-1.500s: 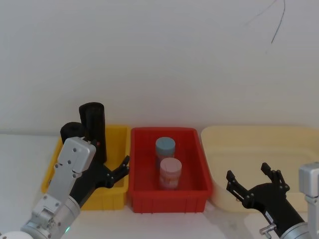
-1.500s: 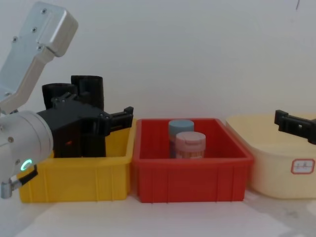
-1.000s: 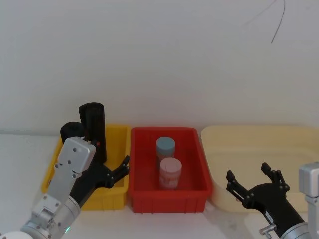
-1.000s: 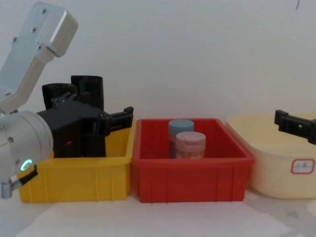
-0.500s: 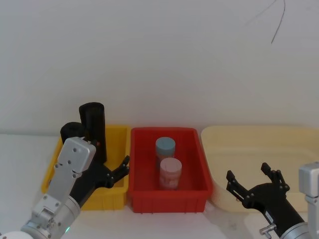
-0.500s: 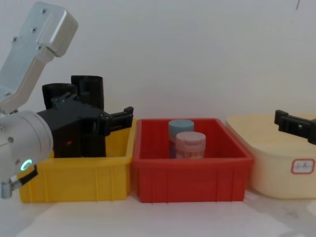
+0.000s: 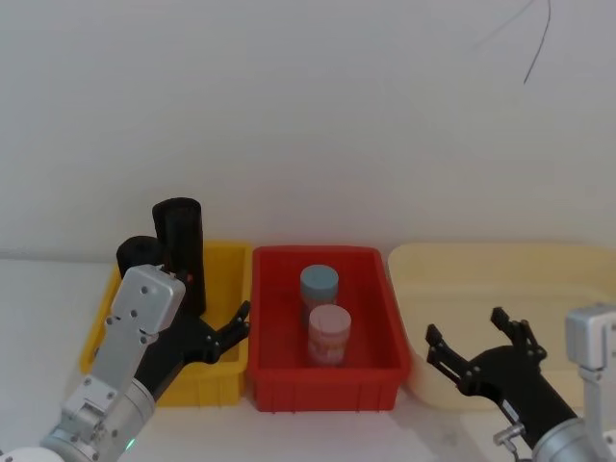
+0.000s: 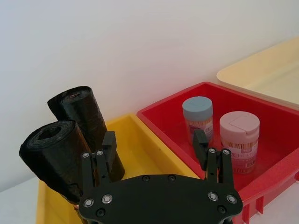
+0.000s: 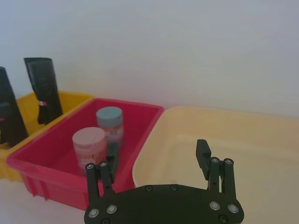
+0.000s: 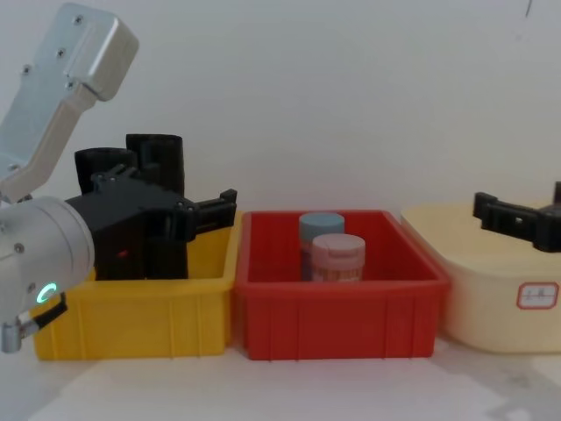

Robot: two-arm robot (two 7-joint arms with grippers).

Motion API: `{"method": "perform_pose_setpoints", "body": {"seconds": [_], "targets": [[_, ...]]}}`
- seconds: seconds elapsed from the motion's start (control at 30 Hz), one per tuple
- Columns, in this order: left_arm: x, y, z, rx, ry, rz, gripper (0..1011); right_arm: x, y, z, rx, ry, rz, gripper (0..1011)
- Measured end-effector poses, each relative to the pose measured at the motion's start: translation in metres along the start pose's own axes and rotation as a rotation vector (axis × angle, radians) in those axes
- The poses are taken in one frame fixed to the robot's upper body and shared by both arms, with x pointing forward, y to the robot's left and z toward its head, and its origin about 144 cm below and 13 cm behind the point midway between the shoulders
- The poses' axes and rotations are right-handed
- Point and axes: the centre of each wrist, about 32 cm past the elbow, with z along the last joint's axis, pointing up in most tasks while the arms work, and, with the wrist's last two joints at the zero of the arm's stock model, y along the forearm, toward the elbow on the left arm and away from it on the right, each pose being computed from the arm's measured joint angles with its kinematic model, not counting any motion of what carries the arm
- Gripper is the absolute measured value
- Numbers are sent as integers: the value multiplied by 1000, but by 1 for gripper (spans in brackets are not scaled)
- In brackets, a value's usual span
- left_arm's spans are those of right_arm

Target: Pick up the garbage bag with the one hand and transfer it to the other hand.

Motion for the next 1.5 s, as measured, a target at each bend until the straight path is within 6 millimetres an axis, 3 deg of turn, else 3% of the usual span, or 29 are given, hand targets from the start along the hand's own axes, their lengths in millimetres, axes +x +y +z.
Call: {"method": "perform_pose_setpoints", "body": {"seconds": [0.4, 0.87, 1.5], "targets": [[0, 0, 0, 0, 0, 0, 1001, 3, 42, 14, -16, -19, 118, 1001], [0, 0, 0, 0, 0, 0, 1001, 1, 95, 46, -131, -49, 283, 1002], [0, 0, 0, 0, 0, 0, 1001, 8, 122, 67, -253, -45, 420, 1001]]}}
